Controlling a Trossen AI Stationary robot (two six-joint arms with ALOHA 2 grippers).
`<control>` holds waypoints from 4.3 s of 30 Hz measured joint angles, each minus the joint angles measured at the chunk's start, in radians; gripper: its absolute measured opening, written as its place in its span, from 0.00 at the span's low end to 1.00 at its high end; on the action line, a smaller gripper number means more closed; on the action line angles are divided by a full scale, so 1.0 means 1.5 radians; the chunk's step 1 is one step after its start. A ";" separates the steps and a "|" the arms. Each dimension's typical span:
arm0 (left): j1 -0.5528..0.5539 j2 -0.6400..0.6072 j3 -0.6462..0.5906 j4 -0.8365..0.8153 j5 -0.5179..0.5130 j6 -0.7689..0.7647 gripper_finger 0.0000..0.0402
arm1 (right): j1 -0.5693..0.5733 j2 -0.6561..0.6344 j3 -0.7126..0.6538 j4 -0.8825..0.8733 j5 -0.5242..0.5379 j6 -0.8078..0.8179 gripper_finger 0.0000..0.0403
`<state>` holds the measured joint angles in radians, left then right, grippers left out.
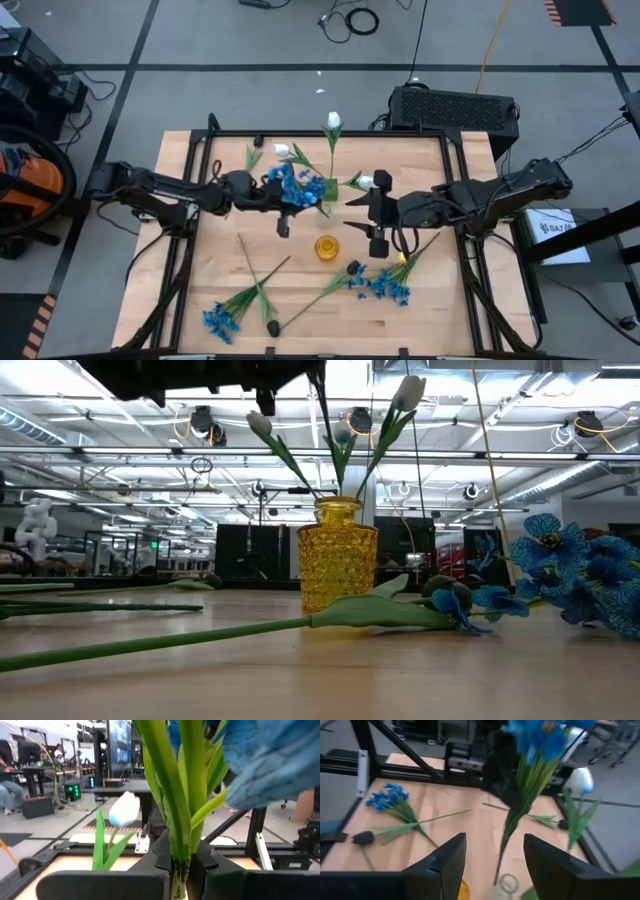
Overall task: Sort flowers into vase by color
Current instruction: Put the top left blue flowers into the transparent vase, then put the right blue flower into the transparent vase
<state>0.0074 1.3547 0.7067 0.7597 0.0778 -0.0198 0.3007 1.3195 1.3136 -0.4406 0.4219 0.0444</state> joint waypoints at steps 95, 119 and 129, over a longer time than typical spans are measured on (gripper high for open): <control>0.060 0.003 -0.041 -0.285 0.000 0.036 0.57 | 0.055 -0.048 0.000 -0.076 0.003 0.045 0.48; 0.007 -0.169 -0.041 -0.622 -0.014 -0.036 0.61 | 0.055 -0.048 0.000 -0.079 0.003 0.050 0.48; -0.083 -0.168 -0.041 -0.822 -0.015 -0.218 0.61 | 0.055 -0.048 0.000 -0.095 0.003 0.062 0.48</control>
<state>-0.1175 1.1027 0.6449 -0.4737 0.0557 -0.3470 0.3824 1.2476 1.3136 -0.5826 0.4259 0.1373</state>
